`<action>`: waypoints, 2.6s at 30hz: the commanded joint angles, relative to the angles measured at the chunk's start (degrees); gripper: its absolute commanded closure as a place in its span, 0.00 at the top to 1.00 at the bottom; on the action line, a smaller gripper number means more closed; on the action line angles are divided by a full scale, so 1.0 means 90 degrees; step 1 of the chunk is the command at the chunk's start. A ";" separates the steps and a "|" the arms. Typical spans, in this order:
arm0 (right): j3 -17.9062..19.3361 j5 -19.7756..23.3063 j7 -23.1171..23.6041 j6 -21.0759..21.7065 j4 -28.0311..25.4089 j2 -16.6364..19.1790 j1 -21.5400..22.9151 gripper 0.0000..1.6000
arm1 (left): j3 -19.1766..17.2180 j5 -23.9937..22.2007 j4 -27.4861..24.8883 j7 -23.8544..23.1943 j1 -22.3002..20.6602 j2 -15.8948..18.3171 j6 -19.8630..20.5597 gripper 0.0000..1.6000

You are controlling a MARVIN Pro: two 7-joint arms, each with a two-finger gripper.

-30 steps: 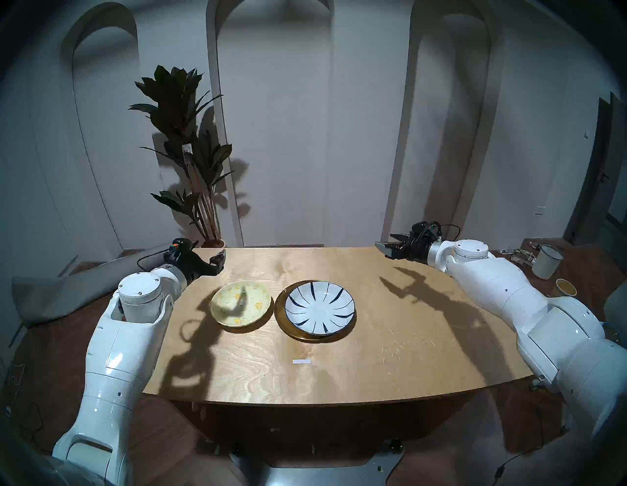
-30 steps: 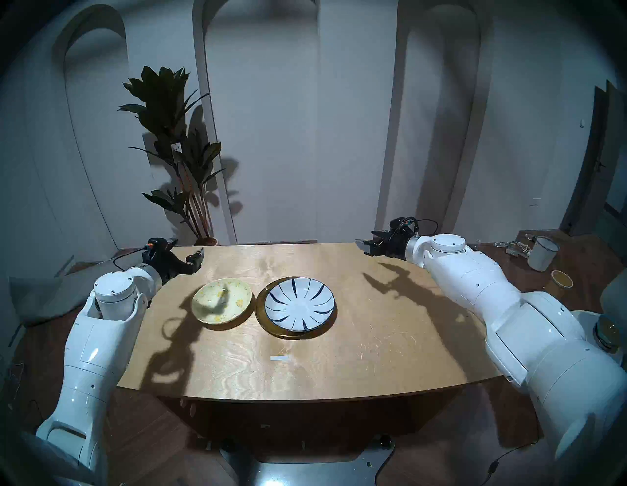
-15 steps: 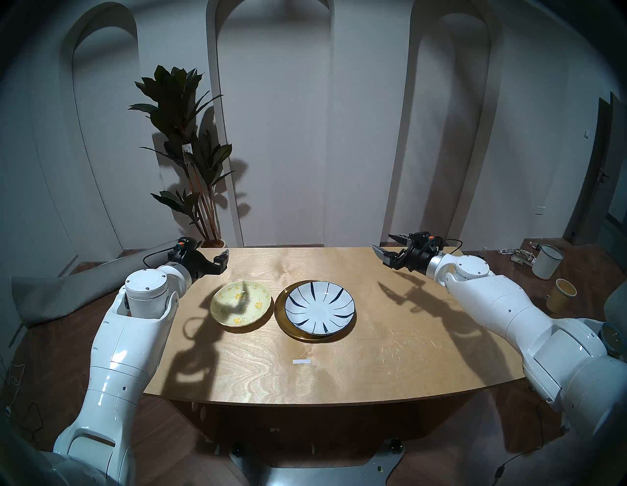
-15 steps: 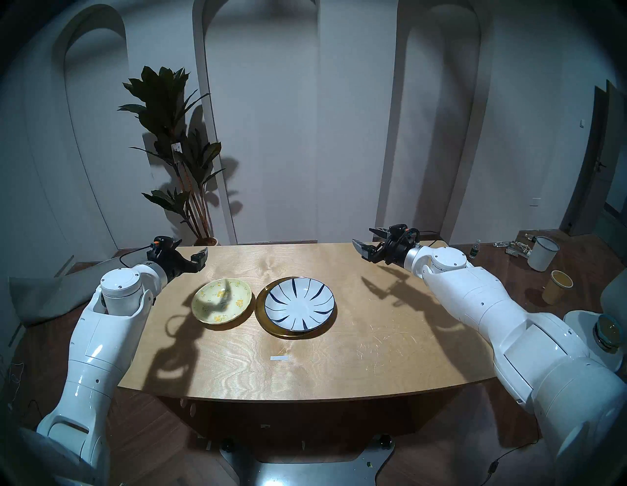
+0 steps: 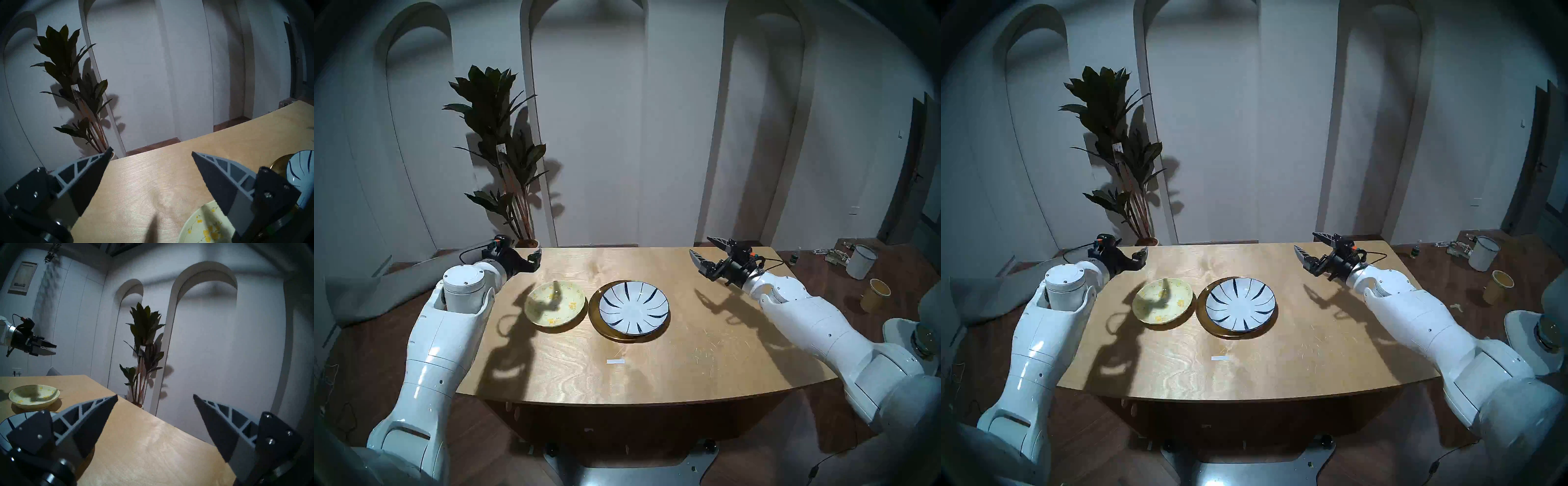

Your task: Stack the plates into one stack

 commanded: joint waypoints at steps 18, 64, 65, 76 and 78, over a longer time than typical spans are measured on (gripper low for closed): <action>0.0679 -0.0463 -0.2194 -0.1632 -0.0877 0.0530 -0.1225 1.00 | 0.0250 0.0688 0.0628 0.0037 -0.1263 0.0738 0.0837 1.00; 0.0383 -0.2271 -0.5492 -0.1551 -0.2630 0.1505 -0.3563 1.00 | 0.0130 0.2109 -0.0088 0.0552 -0.0898 0.1649 -0.0319 1.00; 0.0386 -0.2281 -0.5523 -0.1578 -0.2652 0.1524 -0.3598 1.00 | 0.0094 0.2035 -0.0098 0.0452 -0.0974 0.1657 -0.0233 1.00; 0.0601 -0.2327 -0.5802 -0.1847 -0.2934 0.1667 -0.3674 1.00 | -0.0177 0.1203 -0.0160 -0.0383 -0.1452 0.1557 0.0749 1.00; 0.0754 -0.2353 -0.5875 -0.1928 -0.3071 0.1782 -0.3585 1.00 | -0.0209 0.1056 -0.0168 -0.0537 -0.1541 0.1533 0.0966 1.00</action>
